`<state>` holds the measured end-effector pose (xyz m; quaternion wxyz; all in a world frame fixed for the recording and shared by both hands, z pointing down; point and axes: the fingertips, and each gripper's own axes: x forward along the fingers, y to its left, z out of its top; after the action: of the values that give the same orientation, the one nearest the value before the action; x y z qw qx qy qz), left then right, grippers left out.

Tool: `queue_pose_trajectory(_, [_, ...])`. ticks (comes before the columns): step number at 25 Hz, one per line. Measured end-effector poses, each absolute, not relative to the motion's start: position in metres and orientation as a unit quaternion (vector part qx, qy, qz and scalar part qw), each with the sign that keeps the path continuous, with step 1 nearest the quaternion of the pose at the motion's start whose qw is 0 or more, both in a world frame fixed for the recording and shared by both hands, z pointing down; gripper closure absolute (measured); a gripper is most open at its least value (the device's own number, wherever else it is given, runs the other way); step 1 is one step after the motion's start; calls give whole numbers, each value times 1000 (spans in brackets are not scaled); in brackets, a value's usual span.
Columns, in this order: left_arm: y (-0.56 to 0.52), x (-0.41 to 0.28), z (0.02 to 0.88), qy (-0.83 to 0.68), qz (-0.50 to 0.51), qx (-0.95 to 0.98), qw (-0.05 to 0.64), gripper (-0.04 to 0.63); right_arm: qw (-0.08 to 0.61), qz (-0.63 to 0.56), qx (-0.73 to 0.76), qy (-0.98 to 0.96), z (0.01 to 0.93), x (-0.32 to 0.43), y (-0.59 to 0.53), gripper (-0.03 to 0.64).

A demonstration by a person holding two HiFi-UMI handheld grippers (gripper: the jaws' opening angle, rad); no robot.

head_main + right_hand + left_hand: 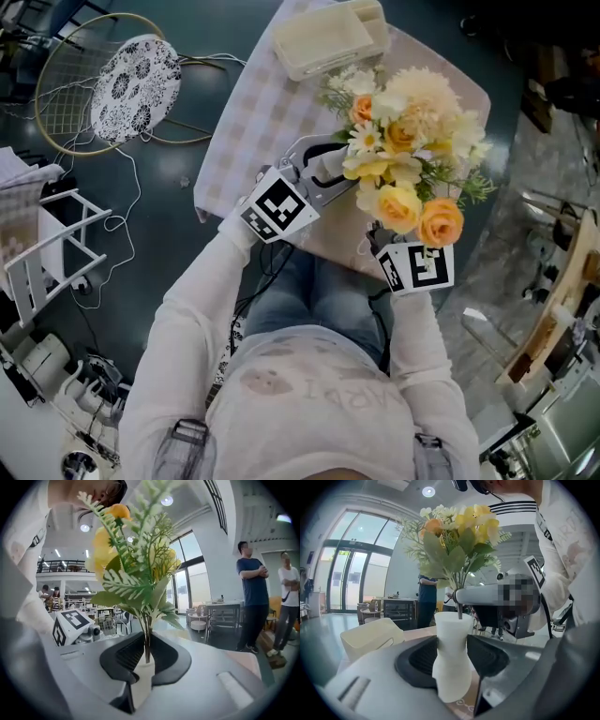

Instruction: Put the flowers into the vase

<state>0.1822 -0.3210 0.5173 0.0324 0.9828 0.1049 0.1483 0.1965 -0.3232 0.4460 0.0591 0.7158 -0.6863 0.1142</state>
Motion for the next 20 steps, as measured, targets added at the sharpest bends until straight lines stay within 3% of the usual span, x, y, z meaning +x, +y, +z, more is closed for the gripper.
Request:
queue_pose_trajectory(9, [-319, 182, 517, 102, 150, 983, 25, 390, 93, 133, 712, -683, 465, 191, -316, 534])
queue_pose_trajectory(15, [-318, 181, 518, 100, 152, 983, 22, 390, 124, 142, 723, -664, 471, 192, -302, 483])
queue_pose_trajectory(20, [-317, 181, 516, 98, 154, 983, 21, 390, 187, 137, 726, -647, 470, 189, -292, 461])
